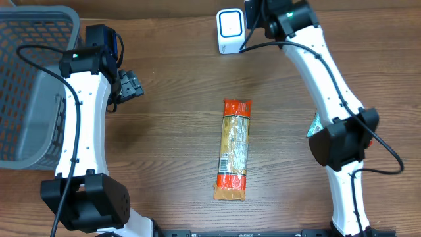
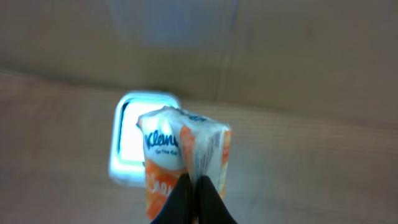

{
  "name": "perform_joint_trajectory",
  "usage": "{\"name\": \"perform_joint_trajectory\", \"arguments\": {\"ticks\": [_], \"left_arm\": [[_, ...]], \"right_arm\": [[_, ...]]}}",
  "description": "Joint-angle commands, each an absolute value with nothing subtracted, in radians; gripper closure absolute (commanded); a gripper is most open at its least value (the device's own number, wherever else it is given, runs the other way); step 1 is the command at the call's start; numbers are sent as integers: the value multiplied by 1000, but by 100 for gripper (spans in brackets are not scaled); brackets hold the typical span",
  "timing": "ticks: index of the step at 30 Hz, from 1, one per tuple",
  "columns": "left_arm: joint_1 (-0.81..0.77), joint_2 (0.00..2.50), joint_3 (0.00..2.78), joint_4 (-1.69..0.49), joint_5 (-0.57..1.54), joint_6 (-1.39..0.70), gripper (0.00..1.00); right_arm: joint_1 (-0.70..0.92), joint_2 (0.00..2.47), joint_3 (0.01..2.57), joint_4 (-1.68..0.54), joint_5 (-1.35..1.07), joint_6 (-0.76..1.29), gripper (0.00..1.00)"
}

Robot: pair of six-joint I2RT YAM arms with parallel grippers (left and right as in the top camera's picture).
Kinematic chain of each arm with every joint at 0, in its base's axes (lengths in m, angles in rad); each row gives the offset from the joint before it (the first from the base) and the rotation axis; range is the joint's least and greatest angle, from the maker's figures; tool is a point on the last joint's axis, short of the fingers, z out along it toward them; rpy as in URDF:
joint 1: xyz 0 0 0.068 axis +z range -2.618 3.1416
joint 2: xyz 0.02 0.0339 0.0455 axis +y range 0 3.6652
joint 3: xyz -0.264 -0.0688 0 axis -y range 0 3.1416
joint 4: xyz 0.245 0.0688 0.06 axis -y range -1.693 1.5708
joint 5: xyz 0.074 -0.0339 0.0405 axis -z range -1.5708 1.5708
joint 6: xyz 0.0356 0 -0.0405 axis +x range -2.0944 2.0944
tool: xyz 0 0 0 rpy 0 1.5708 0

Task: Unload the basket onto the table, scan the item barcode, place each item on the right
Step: 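Lift the tissue pack and hold it before the scanner window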

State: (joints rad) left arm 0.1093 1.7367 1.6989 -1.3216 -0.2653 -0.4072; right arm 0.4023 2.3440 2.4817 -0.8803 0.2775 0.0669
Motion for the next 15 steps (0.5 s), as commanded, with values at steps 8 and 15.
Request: {"name": "perform_joint_trajectory", "arguments": {"ticks": [8,15], "left_arm": [[111,1739,1718,-1324,-265,-385,0],[111,1739,1718,-1324,-265,-385,0]], "right_arm": [[545,2536,2506,-463,593,-639,96],[579,2675,2506,-334,719,-873,96]]}}
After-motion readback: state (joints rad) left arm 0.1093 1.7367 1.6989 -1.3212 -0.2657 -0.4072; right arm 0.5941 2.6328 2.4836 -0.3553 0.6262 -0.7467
